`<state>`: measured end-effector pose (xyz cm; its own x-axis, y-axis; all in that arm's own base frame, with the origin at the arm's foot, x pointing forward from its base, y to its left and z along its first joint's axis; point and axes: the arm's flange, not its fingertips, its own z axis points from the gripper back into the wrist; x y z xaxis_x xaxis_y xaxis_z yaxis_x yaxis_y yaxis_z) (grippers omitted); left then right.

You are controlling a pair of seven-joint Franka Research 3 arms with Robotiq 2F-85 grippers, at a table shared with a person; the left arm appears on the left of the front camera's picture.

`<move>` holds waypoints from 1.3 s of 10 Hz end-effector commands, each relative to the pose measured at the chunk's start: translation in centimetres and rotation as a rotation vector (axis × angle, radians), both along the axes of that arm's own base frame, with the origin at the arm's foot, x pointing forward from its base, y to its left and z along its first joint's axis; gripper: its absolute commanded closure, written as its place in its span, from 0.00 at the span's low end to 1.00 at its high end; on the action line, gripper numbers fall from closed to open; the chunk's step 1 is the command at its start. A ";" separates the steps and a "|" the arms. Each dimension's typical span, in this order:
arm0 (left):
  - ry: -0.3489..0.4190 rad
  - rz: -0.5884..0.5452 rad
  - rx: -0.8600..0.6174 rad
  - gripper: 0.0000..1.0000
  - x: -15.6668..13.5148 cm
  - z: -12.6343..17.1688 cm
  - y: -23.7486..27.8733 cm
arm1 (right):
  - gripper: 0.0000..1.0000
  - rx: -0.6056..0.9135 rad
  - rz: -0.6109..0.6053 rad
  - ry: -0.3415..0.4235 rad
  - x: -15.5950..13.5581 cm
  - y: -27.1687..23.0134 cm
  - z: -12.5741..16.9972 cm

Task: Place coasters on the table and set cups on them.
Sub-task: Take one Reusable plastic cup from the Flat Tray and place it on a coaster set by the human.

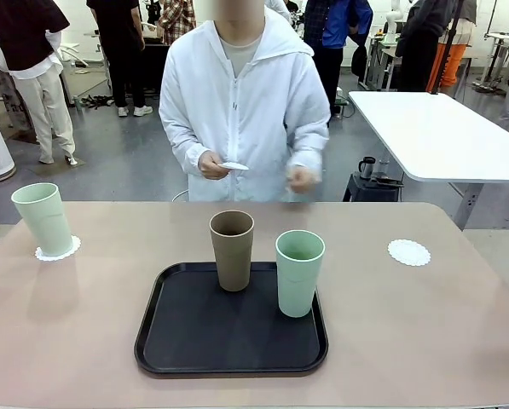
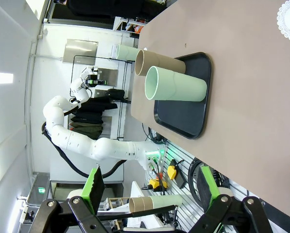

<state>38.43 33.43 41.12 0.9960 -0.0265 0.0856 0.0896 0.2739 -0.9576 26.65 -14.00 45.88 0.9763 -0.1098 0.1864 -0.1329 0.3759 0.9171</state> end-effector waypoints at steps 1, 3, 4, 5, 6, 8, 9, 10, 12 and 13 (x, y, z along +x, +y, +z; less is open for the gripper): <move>0.004 0.001 0.001 0.00 -0.1 0.1 0.0 | 0.00 0.014 0.005 -0.010 0.0 0.0 0.0; 0.004 0.001 0.001 0.00 -0.1 0.1 0.0 | 0.00 0.014 0.005 -0.010 0.0 0.0 0.0; 0.004 0.001 0.001 0.00 -0.1 0.1 0.0 | 0.00 0.014 0.005 -0.010 0.0 0.0 0.0; 0.004 0.001 0.001 0.00 -0.1 0.1 0.0 | 0.00 0.014 0.005 -0.010 0.0 0.0 0.0; 0.004 0.001 0.001 0.00 -0.1 0.1 0.0 | 0.00 0.000 0.000 0.000 0.0 0.0 0.0; 0.004 0.001 0.001 0.00 -0.1 0.1 0.0 | 0.00 -0.102 0.095 -0.036 1.4 1.1 2.1; 0.004 0.001 0.001 0.00 -0.1 0.1 0.0 | 0.00 -0.149 0.107 -0.031 2.8 2.1 3.4; 0.004 0.001 0.001 0.00 -0.1 0.1 0.0 | 0.00 -0.227 0.101 -0.039 4.8 3.2 4.9; 0.004 0.001 0.001 0.00 -0.1 0.1 0.0 | 0.00 -0.443 0.151 -0.210 7.3 5.4 7.1; 0.004 0.001 0.001 0.00 -0.1 0.1 0.0 | 0.00 -0.548 0.237 -0.340 8.1 6.7 8.0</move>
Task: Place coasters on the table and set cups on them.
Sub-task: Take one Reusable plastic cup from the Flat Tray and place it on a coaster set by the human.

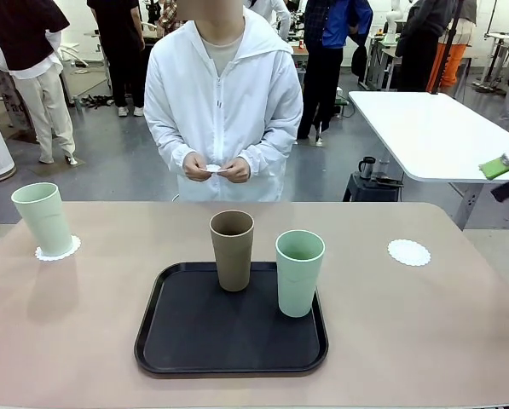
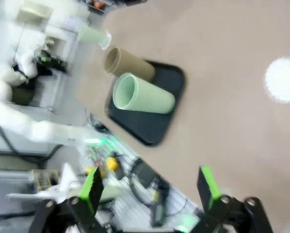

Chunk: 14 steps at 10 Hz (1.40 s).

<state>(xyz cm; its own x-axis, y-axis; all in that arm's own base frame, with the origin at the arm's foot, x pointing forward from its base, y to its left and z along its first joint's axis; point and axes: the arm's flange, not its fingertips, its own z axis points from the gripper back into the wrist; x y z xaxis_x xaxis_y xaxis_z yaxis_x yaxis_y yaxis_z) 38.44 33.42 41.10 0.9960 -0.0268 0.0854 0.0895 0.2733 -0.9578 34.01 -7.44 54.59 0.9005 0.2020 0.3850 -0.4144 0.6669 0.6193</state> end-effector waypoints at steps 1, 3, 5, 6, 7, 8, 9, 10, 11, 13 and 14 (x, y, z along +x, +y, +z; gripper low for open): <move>0.004 0.002 0.002 0.00 -0.1 0.1 0.1 | 0.00 -0.172 0.128 -0.183 0.9 1.7 0.1; 0.004 0.002 0.002 0.00 -0.1 0.1 0.1 | 0.00 -0.383 0.257 -0.326 0.0 5.1 1.6; 0.004 0.002 0.002 0.00 -0.1 0.1 0.1 | 0.00 -0.481 0.298 -0.512 0.1 7.4 2.1; 0.004 0.002 0.002 0.00 -0.1 0.1 0.1 | 0.00 -0.503 0.303 -0.595 0.5 8.3 1.7; 0.004 0.002 0.002 0.00 -0.1 0.1 0.1 | 0.00 -0.493 0.335 -0.616 0.9 8.9 0.9; 0.004 0.002 0.002 0.00 -0.1 0.1 0.1 | 0.00 -0.488 0.377 -0.580 1.2 9.3 0.0; 0.004 0.002 0.002 0.00 -0.1 0.1 0.1 | 0.00 -0.478 0.411 -0.539 1.7 9.3 -1.0; 0.004 0.002 0.002 0.00 -0.1 0.1 0.1 | 0.00 -0.483 0.434 -0.499 2.0 9.3 -1.8; 0.004 0.002 0.002 0.00 -0.1 0.1 0.1 | 0.00 -0.467 0.441 -0.475 2.1 9.2 -2.2; 0.004 0.002 0.002 0.00 -0.1 0.1 0.1 | 0.00 -0.472 0.389 -0.533 1.3 10.2 -1.2; 0.004 0.002 0.002 0.00 -0.1 0.1 0.1 | 0.00 -0.472 0.389 -0.533 1.3 10.2 -1.2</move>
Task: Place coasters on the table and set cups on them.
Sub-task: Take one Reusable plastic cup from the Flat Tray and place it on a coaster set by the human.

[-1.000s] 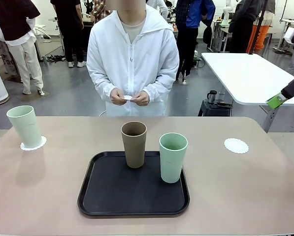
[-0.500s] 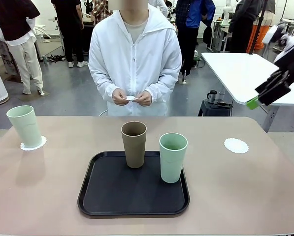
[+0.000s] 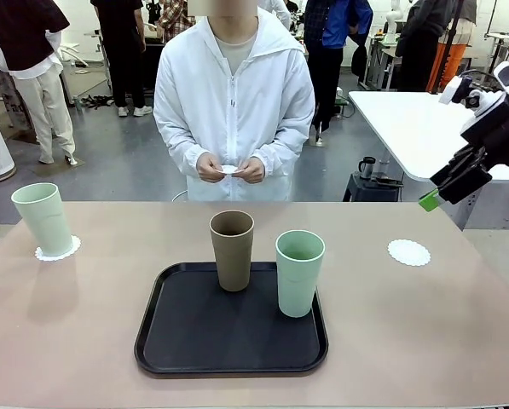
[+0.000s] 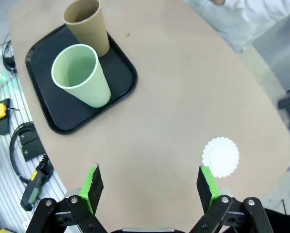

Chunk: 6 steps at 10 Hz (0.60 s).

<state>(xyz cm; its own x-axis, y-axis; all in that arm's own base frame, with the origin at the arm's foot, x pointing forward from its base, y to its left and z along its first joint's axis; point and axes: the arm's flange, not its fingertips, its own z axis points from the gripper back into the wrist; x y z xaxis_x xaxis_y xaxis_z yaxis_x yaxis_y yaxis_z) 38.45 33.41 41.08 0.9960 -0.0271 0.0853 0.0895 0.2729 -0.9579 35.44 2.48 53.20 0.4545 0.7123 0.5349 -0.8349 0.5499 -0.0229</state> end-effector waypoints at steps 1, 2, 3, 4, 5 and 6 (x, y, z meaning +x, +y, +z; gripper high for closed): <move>0.004 0.002 0.002 0.00 -0.1 0.1 0.1 | 0.00 -0.004 -0.007 -0.015 -0.2 0.2 0.2; 0.004 0.002 0.002 0.00 -0.1 0.1 0.1 | 0.00 0.000 0.000 0.000 0.0 0.0 0.0; 0.004 0.002 0.002 0.00 -0.1 0.1 0.1 | 0.00 -0.063 0.178 -0.033 0.6 0.3 -0.9; 0.004 0.002 0.002 0.00 -0.1 0.1 0.1 | 0.00 -0.062 0.334 -0.133 1.9 0.7 -2.5; 0.004 0.002 0.002 0.00 -0.1 0.1 0.1 | 0.00 -0.046 0.404 -0.168 3.4 1.4 -4.5; 0.004 0.002 0.002 0.00 -0.1 0.1 0.1 | 0.00 0.003 0.461 -0.196 4.7 1.7 -6.3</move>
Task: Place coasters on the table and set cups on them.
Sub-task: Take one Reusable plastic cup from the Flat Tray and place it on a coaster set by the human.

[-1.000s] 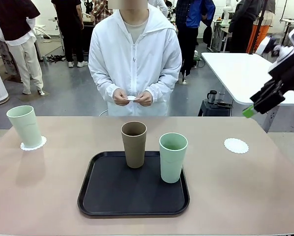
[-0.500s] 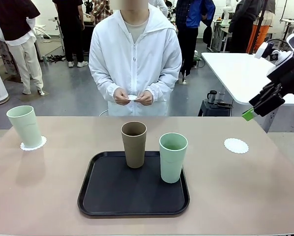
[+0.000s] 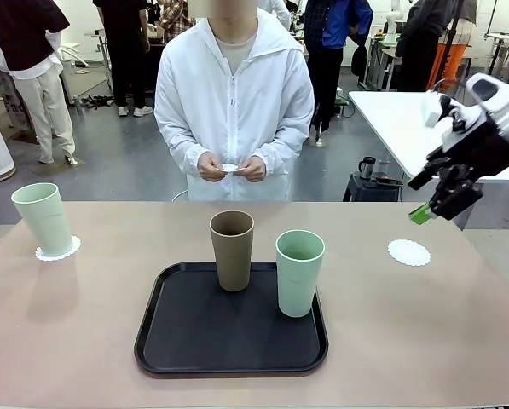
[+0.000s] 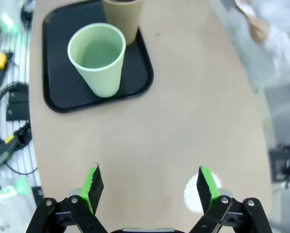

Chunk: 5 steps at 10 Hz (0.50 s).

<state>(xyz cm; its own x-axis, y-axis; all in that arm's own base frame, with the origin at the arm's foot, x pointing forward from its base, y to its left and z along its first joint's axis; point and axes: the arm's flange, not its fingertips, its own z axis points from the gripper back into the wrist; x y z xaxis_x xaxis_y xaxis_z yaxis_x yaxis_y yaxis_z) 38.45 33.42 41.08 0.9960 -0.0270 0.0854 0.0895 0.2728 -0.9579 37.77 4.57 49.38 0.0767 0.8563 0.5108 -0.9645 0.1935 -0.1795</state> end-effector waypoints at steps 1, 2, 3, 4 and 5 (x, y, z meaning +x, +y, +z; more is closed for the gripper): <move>0.004 0.002 0.002 0.00 -0.1 0.1 0.1 | 0.00 0.183 0.116 -0.047 3.4 -0.3 -3.7; 0.004 0.002 0.002 0.00 -0.1 0.1 0.1 | 0.00 0.292 0.124 -0.045 4.1 -0.5 -4.8; 0.004 0.002 0.002 0.00 -0.1 0.1 0.1 | 0.00 0.405 0.128 -0.022 4.7 -0.8 -5.8; 0.004 0.002 0.002 0.00 -0.1 0.1 0.1 | 0.00 0.474 0.138 0.020 4.9 -1.2 -6.7; 0.004 0.002 0.002 0.00 -0.1 0.1 0.1 | 0.00 0.516 0.147 0.045 4.8 -1.7 -7.7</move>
<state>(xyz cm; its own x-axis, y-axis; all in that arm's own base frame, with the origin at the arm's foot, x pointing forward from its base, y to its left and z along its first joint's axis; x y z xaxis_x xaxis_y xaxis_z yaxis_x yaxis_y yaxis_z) 38.44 33.43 41.07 0.9960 -0.0266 0.0852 0.0892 0.2726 -0.9580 41.15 3.82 43.16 -0.0208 0.5374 0.8431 -0.9830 0.1431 -0.1154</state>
